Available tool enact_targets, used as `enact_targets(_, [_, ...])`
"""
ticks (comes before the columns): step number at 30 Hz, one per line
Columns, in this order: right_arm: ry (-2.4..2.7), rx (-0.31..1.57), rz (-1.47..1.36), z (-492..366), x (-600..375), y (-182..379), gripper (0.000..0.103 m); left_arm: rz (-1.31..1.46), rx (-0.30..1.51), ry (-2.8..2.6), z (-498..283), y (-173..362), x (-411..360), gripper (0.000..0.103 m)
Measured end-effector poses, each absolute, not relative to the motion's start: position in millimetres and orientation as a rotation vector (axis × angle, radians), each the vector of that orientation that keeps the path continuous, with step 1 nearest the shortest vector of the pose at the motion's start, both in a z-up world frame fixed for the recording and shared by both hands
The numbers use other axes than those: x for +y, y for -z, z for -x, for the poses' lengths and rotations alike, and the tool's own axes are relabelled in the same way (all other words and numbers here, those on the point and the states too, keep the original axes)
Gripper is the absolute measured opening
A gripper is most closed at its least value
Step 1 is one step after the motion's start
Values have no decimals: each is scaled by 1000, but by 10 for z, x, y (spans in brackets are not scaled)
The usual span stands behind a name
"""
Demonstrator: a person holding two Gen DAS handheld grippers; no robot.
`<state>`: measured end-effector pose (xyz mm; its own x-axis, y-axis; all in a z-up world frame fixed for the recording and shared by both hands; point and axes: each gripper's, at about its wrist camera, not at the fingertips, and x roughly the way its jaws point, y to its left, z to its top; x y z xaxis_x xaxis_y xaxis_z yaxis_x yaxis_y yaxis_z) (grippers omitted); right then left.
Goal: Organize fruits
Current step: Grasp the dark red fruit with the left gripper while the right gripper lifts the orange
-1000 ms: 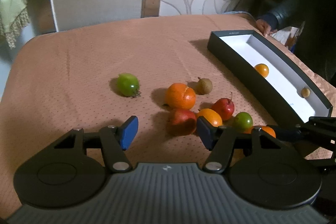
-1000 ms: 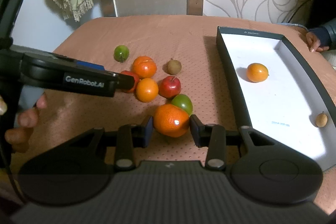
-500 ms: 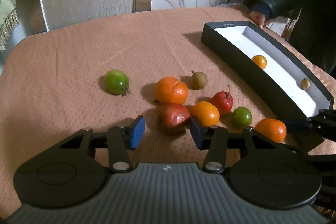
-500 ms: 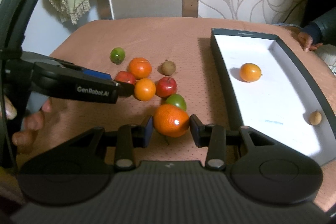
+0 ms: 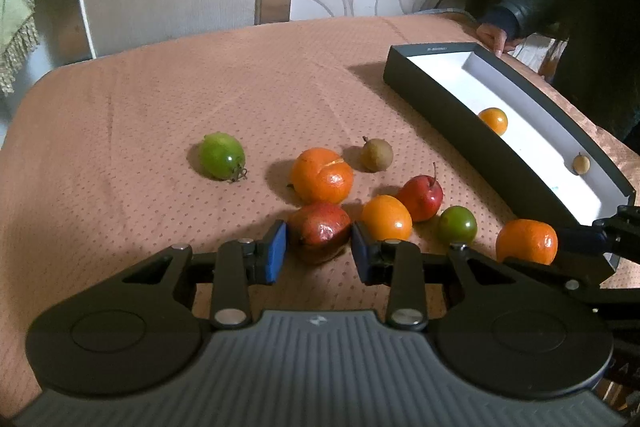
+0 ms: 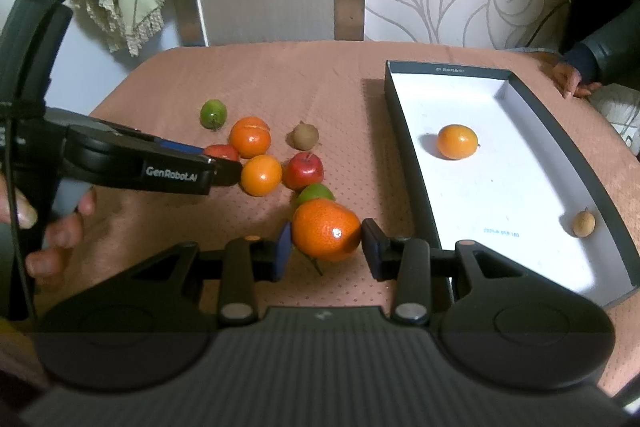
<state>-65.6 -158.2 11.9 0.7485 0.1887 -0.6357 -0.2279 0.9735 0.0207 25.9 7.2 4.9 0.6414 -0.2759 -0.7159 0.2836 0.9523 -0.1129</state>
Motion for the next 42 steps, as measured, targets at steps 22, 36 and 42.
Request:
enact_targets(22, [-302, 633, 77, 777, -1725, -206, 41, 25, 762, 249, 5, -297, -29, 40])
enact_targets(36, [-252, 597, 52, 889, -2064, -271, 41, 4, 733, 293, -29, -466, -469, 41])
enact_targets(42, [-210, 594, 42, 951, -2238, -289, 41, -7, 726, 336, -87, -513, -750, 41])
